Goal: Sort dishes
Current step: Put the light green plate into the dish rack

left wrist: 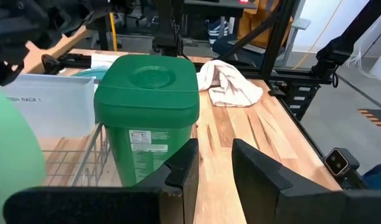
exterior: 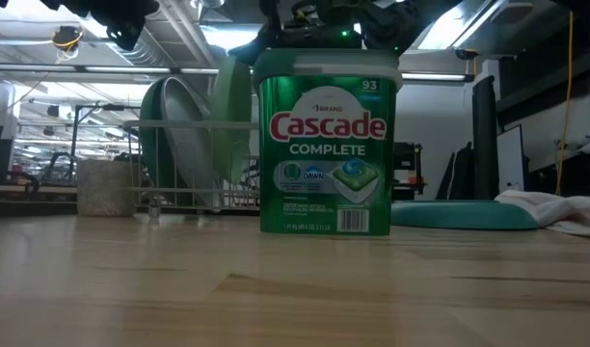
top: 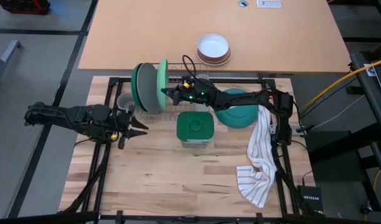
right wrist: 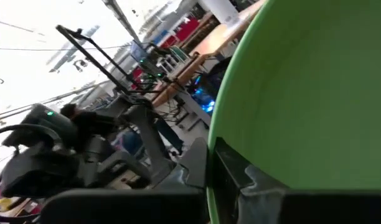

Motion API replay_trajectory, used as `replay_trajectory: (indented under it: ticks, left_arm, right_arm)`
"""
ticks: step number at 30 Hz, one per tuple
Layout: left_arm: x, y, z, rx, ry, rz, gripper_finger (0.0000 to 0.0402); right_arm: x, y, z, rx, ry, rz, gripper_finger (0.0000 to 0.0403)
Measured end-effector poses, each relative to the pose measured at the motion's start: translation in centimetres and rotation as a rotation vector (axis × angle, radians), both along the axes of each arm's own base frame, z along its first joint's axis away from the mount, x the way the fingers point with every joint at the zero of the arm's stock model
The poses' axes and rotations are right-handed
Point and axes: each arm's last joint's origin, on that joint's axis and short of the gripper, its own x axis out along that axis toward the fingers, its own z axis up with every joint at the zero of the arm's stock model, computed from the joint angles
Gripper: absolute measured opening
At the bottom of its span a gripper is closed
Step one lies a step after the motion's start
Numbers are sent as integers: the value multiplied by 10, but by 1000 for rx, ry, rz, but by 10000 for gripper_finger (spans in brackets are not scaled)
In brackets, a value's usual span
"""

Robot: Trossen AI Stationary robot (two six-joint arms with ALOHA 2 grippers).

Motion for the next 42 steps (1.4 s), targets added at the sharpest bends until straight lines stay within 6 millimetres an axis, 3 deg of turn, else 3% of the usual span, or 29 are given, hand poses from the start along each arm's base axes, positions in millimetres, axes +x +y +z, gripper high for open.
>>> replay_trajectory:
  ticks: [8, 18, 32, 42]
  left_arm:
    - [0, 0, 0, -1, -1, 0, 86]
    - [0, 0, 0, -1, -2, 0, 86]
    - [0, 0, 0, -1, -2, 0, 86]
    - [0, 0, 0, -1, -2, 0, 86]
  right_arm:
    - [0, -1, -2, 7, 22, -17, 7]
    - [-1, -1, -17, 43, 184, -57, 10]
    - [-2, -2, -20, 51, 201, -96, 105]
    - [-1, -3, -15, 152, 125, -118, 169]
